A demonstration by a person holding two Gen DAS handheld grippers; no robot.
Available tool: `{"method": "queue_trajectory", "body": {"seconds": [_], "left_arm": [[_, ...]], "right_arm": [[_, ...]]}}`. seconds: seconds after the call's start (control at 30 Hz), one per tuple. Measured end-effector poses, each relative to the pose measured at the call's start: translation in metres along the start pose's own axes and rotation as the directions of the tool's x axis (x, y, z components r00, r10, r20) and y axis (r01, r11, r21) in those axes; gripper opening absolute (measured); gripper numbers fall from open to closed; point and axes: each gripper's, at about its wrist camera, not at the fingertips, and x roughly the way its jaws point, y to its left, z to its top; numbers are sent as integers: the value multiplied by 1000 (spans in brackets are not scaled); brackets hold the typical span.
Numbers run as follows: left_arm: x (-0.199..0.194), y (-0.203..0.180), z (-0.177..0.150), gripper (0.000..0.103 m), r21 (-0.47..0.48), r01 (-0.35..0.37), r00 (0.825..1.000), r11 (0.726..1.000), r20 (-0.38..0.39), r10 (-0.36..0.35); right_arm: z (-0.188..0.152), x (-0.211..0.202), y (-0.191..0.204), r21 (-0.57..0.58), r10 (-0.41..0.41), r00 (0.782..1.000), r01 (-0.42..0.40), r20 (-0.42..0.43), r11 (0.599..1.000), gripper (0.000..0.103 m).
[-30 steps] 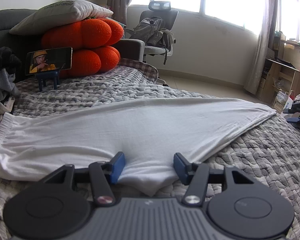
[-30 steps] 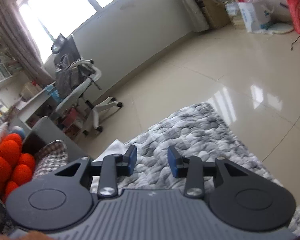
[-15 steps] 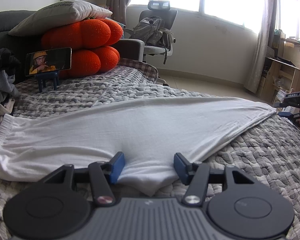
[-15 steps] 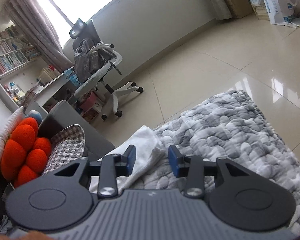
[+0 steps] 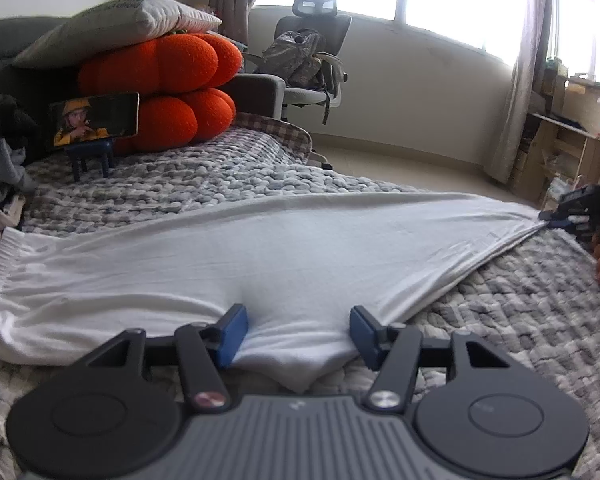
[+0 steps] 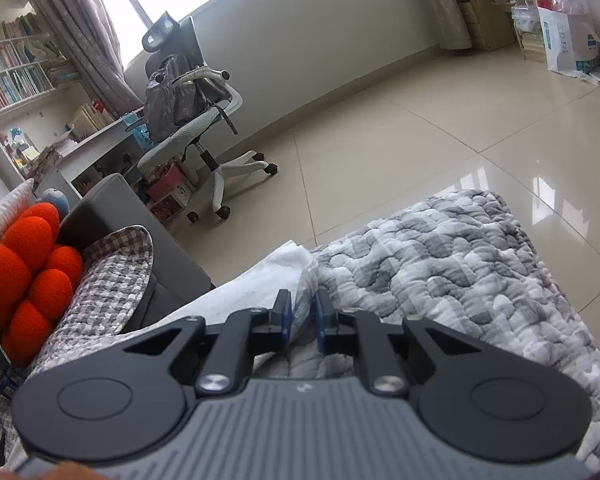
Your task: Fold clothes
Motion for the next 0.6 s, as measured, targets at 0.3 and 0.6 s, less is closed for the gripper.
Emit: {"method": "queue_trajectory", "body": {"seconds": [0.3, 0.6], "left_arm": [[-1, 90, 33, 59, -221, -29, 999, 975, -21, 25], [67, 108, 61, 59, -256, -57, 987, 965, -157, 17]], "right_arm": [[-3, 1, 3, -18, -4, 1000, 4, 4, 1000, 18], [-7, 2, 10, -42, -15, 1000, 16, 12, 999, 19]]}}
